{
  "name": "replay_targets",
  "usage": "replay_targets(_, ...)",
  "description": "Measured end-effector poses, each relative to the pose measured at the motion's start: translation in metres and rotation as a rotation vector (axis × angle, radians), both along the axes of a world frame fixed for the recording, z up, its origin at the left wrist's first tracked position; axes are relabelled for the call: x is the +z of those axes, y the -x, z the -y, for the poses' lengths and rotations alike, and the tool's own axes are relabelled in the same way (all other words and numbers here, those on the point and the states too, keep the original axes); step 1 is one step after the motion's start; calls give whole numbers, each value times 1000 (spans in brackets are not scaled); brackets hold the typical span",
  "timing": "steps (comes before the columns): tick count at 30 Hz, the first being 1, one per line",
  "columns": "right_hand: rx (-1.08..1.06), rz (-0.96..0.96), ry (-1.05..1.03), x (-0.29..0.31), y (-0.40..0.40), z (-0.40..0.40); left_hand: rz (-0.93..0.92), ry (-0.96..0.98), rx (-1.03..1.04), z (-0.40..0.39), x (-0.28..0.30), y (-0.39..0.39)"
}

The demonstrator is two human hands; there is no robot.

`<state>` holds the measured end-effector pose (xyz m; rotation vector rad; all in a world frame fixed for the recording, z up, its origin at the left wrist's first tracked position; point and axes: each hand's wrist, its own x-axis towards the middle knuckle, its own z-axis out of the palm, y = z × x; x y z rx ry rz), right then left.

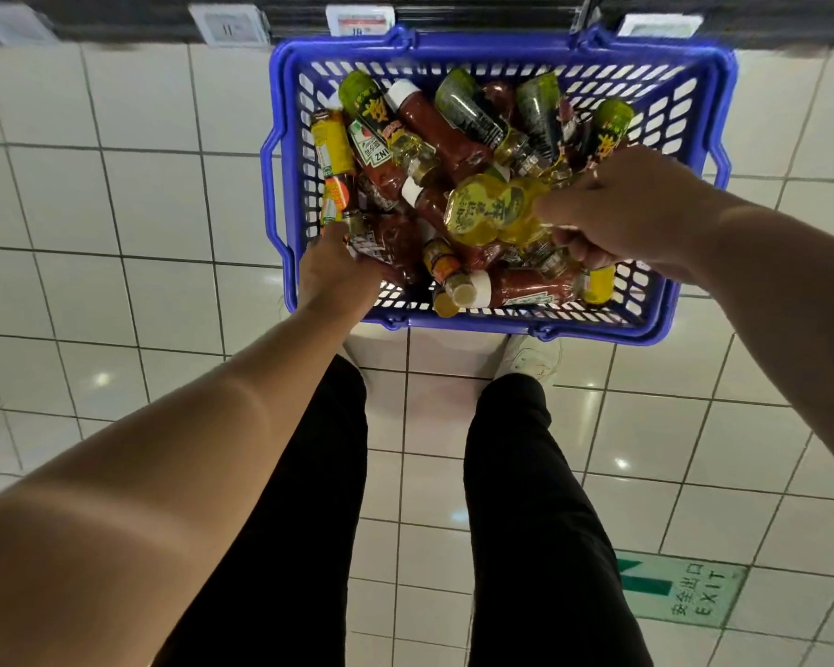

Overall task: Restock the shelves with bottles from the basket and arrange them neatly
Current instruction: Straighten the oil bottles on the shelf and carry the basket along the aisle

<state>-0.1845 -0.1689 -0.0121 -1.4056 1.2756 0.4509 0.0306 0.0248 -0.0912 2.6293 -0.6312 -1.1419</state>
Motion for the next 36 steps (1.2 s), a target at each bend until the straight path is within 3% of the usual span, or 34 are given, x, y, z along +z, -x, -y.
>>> replay_targets(4, 4, 7, -90, 12, 6, 12, -79, 327, -225, 33, 28, 22)
replay_targets(8, -54, 55, -215, 28, 8, 28, -190, 358, -586, 74, 41, 42)
replay_targets(10, -56, 114, -298, 33, 8, 35, -172, 360, -637, 89, 40, 53)
replay_targets(13, -52, 161, -354, 35, 13, 46, -93, 456, -594, 105, 33, 58)
replay_targets(16, -256, 155, -397, 26, 30, 60, -165, 354, -440, 110, 26, 56)
replay_targets(21, -518, -37, -127, -24, 57, 57, -198, 264, -85, 94, 19, 44)
replay_targets(24, -306, -158, -64, -55, 62, 35, -194, 263, 21, 83, 15, 37)
replay_targets(27, 23, -271, 202, -79, 65, 14, -166, 223, 28, 77, 10, 34)
replay_targets(29, 58, -294, 329, -93, 67, 11, -178, 212, 23, 73, 6, 33)
replay_targets(33, 489, -276, 393, -115, 63, 25, -152, 188, -17, 70, 0, 35)
replay_targets(36, 684, -298, 438, -126, 58, 39, -160, 180, -12, 71, -4, 35)
